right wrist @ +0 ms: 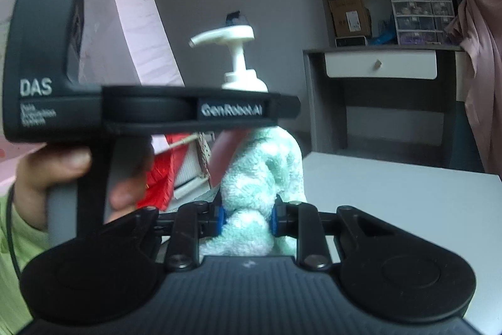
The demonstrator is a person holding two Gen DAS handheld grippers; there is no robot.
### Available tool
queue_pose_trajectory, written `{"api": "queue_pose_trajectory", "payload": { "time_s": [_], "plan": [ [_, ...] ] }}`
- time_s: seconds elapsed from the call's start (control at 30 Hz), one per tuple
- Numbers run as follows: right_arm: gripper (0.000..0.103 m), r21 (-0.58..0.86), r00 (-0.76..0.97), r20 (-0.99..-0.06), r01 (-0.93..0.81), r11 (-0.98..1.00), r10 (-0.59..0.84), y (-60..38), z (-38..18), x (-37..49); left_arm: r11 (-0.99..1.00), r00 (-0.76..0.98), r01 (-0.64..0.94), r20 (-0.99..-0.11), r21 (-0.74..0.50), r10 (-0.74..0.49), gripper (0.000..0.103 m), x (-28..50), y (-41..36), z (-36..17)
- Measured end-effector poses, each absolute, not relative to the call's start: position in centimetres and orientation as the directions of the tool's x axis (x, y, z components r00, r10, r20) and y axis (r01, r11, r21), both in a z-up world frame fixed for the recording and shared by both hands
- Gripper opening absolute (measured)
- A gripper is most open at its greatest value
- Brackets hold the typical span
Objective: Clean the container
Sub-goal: 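Lift the towel with the right gripper toward the pink lotion bottle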
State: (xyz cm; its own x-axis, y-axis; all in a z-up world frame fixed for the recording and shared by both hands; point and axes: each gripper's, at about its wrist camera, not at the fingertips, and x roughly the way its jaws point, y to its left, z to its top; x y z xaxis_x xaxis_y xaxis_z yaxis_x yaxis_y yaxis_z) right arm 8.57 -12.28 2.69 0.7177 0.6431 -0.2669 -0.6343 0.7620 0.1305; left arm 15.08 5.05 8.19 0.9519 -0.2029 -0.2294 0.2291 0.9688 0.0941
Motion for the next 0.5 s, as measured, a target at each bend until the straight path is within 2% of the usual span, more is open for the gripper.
{"api": "queue_pose_trajectory", "payload": {
  "time_s": [0.2, 0.5],
  "plan": [
    [0.025, 0.122, 0.706, -0.302, -0.638, 0.76, 0.641, -11.9, 2.0, 9.0, 0.968, 0.951, 0.232, -0.231, 0.099, -0.204, 0.038, 14.9, 5.3, 8.2],
    [0.025, 0.123, 0.674, -0.412, -0.626, 0.77, 0.613, -11.0, -0.4, 9.9, 0.97, 0.954, 0.218, -0.232, 0.108, -0.189, 0.039, 14.6, 3.2, 8.5]
  ]
}}
